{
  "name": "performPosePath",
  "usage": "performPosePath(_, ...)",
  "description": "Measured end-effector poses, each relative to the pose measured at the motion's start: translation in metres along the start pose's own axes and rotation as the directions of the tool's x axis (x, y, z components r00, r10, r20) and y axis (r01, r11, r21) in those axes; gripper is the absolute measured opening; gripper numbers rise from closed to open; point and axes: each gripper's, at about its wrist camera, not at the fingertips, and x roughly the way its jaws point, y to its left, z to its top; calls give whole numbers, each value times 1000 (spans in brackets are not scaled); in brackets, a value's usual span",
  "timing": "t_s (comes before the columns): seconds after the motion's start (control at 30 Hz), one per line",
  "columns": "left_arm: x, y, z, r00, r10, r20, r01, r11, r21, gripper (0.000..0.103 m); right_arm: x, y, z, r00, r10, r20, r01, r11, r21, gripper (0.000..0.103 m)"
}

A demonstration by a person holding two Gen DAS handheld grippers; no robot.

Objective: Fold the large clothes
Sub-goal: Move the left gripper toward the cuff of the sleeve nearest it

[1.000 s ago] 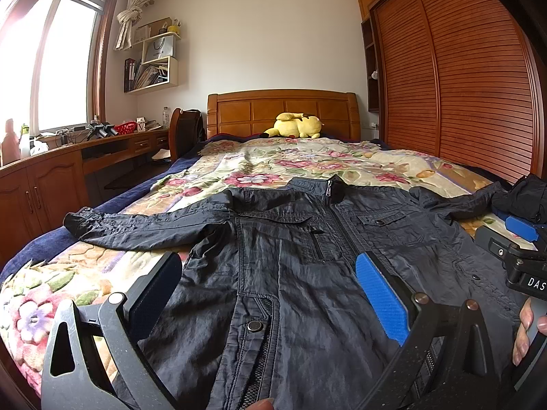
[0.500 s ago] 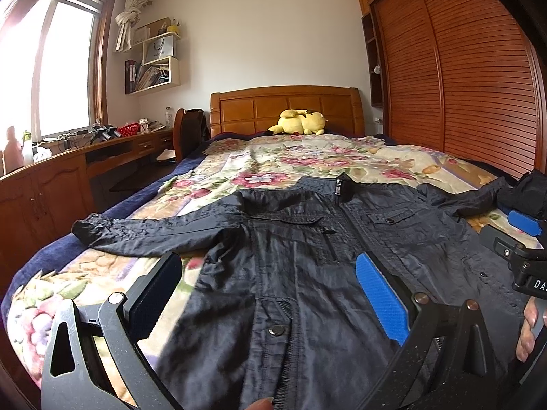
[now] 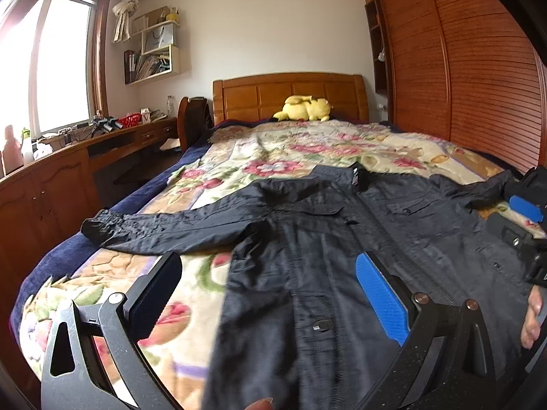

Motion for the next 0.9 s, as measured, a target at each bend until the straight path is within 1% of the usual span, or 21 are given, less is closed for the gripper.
performPosePath(0.2,18,35,-3,997,3,-71,-4,1000,-21,102,11,11,9,999,32,1,-32,999,-18,103)
performPosePath(0.37,29,66,-4,994,22,-109,-26,999,-31,102,25,23,15,997,80,-18,-81,996,-30,103)
performPosePath(0.47,35,83,-4,992,44,-121,-47,999,-25,102,41,35,21,994,105,-42,-107,992,-59,103)
performPosePath(0.57,42,102,-4,989,55,-137,-59,998,-27,102,59,43,29,988,136,-69,-141,988,-68,103)
performPosePath(0.73,54,135,-4,988,69,-138,-78,995,-59,102,88,48,40,975,190,-116,-199,977,-79,103)
performPosePath(0.9,78,167,-4,981,87,-174,-103,991,-83,97,109,48,48,965,226,-134,-240,966,-100,103)
